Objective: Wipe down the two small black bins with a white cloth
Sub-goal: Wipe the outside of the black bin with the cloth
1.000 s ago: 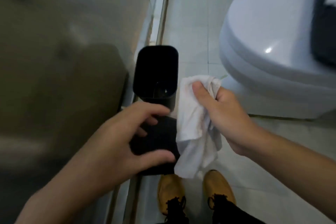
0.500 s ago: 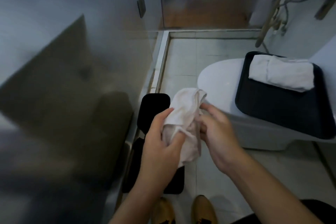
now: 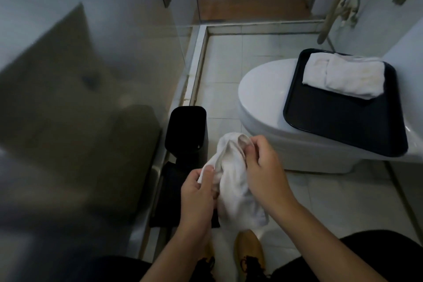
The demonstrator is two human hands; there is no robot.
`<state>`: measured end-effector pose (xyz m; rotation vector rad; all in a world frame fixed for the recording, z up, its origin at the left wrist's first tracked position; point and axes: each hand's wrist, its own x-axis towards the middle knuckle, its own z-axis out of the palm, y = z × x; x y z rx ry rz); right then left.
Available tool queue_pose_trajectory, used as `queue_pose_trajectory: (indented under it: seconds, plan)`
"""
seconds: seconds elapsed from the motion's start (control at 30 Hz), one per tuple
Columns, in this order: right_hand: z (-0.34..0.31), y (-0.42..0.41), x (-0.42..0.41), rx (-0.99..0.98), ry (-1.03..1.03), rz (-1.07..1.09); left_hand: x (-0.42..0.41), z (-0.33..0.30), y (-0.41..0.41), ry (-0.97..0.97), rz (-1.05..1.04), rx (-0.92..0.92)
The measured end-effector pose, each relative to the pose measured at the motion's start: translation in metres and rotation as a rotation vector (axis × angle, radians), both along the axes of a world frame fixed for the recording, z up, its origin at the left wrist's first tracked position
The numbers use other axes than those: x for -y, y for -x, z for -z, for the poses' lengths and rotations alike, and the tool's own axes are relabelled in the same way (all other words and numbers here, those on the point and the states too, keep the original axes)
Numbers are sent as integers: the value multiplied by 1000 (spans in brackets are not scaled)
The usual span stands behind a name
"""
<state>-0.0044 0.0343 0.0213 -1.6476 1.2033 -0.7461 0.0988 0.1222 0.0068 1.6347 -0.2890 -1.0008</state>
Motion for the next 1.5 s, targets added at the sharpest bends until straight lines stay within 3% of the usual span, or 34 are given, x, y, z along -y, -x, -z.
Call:
queue_pose_trajectory:
  seconds: [0.1, 0.3, 0.5, 0.63, 0.8, 1.0, 1.1, 1.23, 1.33, 1.5]
  plan:
    - [-4, 3, 0, -40, 16, -30, 1, 1, -3, 25, 25, 7]
    - [-9, 6, 13, -9, 21, -70, -5, -13, 6, 161, 340, 117]
    - [-20, 24, 36, -137, 192, -116, -9, -4, -12, 96, 356, 564]
    - [-23, 36, 47, -168, 157, -264, -10, -13, -39, 77, 563, 587]
    - [-19, 32, 45, -157, 107, -330, -9, -16, -56, 82, 592, 599]
    - [-22, 32, 45, -67, 9, -399, -5, -18, -47, 114, 406, 518]
    - [-15, 28, 37, -117, -1, -474, -8, -21, -40, 137, 310, 514]
    - [-5, 16, 24, -71, 196, -270, -18, -27, -32, 138, 512, 440]
    - [-8, 8, 16, 44, 134, -209, -22, -32, -28, 159, 629, 261]
    - [-19, 6, 18, 249, -52, -180, -15, -31, -28, 261, 350, 393]
